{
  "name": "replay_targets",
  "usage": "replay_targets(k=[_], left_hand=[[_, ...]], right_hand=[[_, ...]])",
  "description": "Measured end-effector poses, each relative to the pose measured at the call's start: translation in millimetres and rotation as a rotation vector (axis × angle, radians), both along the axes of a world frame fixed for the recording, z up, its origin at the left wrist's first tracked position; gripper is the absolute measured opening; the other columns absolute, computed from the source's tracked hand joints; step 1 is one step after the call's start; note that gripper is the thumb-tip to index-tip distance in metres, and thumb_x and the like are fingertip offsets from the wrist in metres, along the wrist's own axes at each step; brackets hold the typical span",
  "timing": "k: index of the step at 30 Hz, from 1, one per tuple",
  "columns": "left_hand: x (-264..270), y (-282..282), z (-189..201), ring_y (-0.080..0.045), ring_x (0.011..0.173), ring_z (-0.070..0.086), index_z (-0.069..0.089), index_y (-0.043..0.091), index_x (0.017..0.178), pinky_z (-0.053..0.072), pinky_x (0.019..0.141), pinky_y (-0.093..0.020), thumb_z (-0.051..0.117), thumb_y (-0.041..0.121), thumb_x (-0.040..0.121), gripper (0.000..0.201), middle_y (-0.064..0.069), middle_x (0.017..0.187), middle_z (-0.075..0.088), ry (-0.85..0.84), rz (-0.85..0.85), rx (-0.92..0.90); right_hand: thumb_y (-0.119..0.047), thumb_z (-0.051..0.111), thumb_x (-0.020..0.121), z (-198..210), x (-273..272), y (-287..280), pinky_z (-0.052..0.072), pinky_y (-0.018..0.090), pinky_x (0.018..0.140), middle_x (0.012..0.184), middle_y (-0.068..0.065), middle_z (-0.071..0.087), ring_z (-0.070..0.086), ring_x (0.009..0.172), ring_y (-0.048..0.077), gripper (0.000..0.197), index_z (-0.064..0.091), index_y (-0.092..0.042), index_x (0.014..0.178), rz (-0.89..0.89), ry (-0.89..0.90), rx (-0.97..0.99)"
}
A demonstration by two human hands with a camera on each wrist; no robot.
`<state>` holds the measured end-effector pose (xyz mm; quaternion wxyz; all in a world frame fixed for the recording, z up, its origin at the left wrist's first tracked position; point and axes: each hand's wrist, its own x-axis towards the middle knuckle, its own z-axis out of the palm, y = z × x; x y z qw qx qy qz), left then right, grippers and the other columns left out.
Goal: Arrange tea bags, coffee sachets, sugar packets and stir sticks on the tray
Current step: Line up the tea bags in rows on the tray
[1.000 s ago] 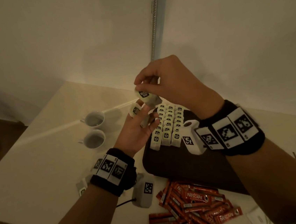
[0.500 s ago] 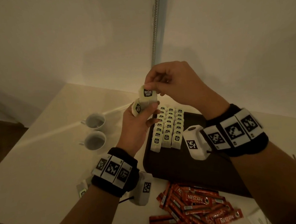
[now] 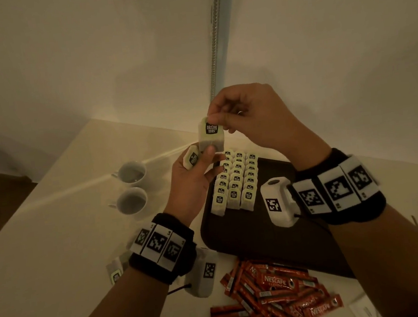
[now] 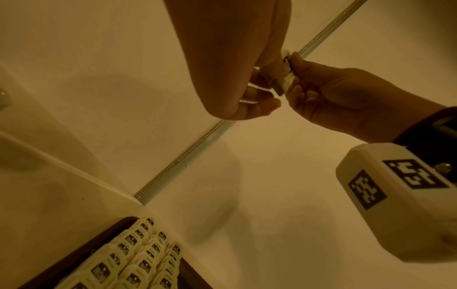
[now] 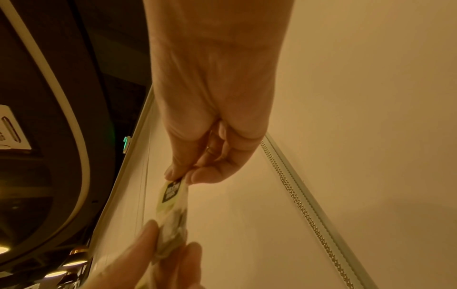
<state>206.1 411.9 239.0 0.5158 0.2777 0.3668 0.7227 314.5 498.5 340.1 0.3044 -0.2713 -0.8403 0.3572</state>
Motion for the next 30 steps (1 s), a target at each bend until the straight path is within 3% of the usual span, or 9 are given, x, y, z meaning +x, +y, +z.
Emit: replay_targets(k=[3, 6, 10, 13, 16, 22, 30], left_hand=[[-0.7, 1.3, -5.5, -0.013, 0.099, 0.067, 0.063, 0.016, 0.103, 0.053, 0.078, -0.022, 0.054, 0.025, 0.086, 0.022, 0.003, 0.097, 0.073, -0.030, -0.054, -0.026], [-11.0, -1.3, -21.4, -0.019, 0.116, 0.061, 0.058, 0.013, 0.120, 0.053, 0.090, -0.031, 0.040, 0.025, 0.100, 0.029, -0.004, 0.119, 0.068, -0.191, -0.084, -0.126], [-30.7, -8.2, -44.0, -0.023, 0.116, 0.061, 0.054, 0.013, 0.128, 0.056, 0.083, -0.032, 0.035, 0.029, 0.102, 0.036, -0.012, 0.127, 0.062, -0.265, -0.039, -0.295], [-39.5, -10.1, -45.0, -0.022, 0.117, 0.060, 0.054, 0.019, 0.128, 0.056, 0.080, -0.033, 0.034, 0.033, 0.101, 0.036, -0.006, 0.125, 0.064, -0.191, -0.061, -0.301], [-43.6, -8.2, -39.2, -0.020, 0.111, 0.064, 0.055, 0.026, 0.125, 0.056, 0.076, -0.030, 0.034, 0.036, 0.101, 0.034, 0.000, 0.121, 0.066, -0.124, -0.095, -0.291], [-44.8, -0.7, -32.6, -0.026, 0.102, 0.068, 0.057, 0.019, 0.121, 0.057, 0.071, -0.029, 0.031, 0.049, 0.098, 0.046, -0.008, 0.115, 0.069, -0.204, -0.101, -0.324], [-46.9, 2.4, -37.7, -0.030, 0.104, 0.067, 0.055, 0.017, 0.123, 0.057, 0.072, -0.031, 0.021, 0.057, 0.097, 0.059, -0.012, 0.115, 0.069, -0.232, -0.116, -0.339]], right_hand=[[-0.018, 0.072, 0.081, -2.0, 4.1, -0.2, 0.049, 0.014, 0.057, 0.073, 0.001, 0.067, 0.060, 0.058, 0.005, 0.003, 0.069, -0.017, 0.083, -0.019, 0.010, 0.006], [-0.017, 0.071, 0.081, -14.4, 16.0, -1.3, 0.052, 0.015, 0.059, 0.076, 0.003, 0.068, 0.061, 0.062, 0.011, 0.003, 0.068, -0.017, 0.083, -0.065, 0.013, -0.010], [-0.013, 0.067, 0.084, -66.4, 35.7, -3.6, 0.050, 0.014, 0.065, 0.078, 0.000, 0.066, 0.059, 0.067, 0.008, 0.004, 0.067, -0.016, 0.087, -0.106, -0.211, -0.111], [-0.012, 0.062, 0.089, -119.5, 45.0, -2.6, 0.048, 0.014, 0.072, 0.092, -0.003, 0.064, 0.058, 0.081, 0.007, 0.010, 0.065, -0.013, 0.098, -0.113, -0.478, -0.237], [-0.011, 0.059, 0.090, -169.2, 51.4, -1.9, 0.045, 0.012, 0.073, 0.106, 0.002, 0.063, 0.057, 0.094, 0.011, 0.016, 0.062, -0.009, 0.106, -0.103, -0.609, -0.372], [-0.013, 0.063, 0.087, -223.7, 49.6, 7.1, 0.048, 0.023, 0.083, 0.108, 0.007, 0.064, 0.060, 0.100, 0.017, 0.016, 0.064, -0.010, 0.103, -0.204, -0.657, -0.445], [-0.012, 0.064, 0.087, -242.1, 38.8, 19.8, 0.045, 0.021, 0.081, 0.103, 0.011, 0.065, 0.058, 0.092, 0.015, 0.014, 0.065, -0.003, 0.097, -0.371, -0.577, -0.360]])
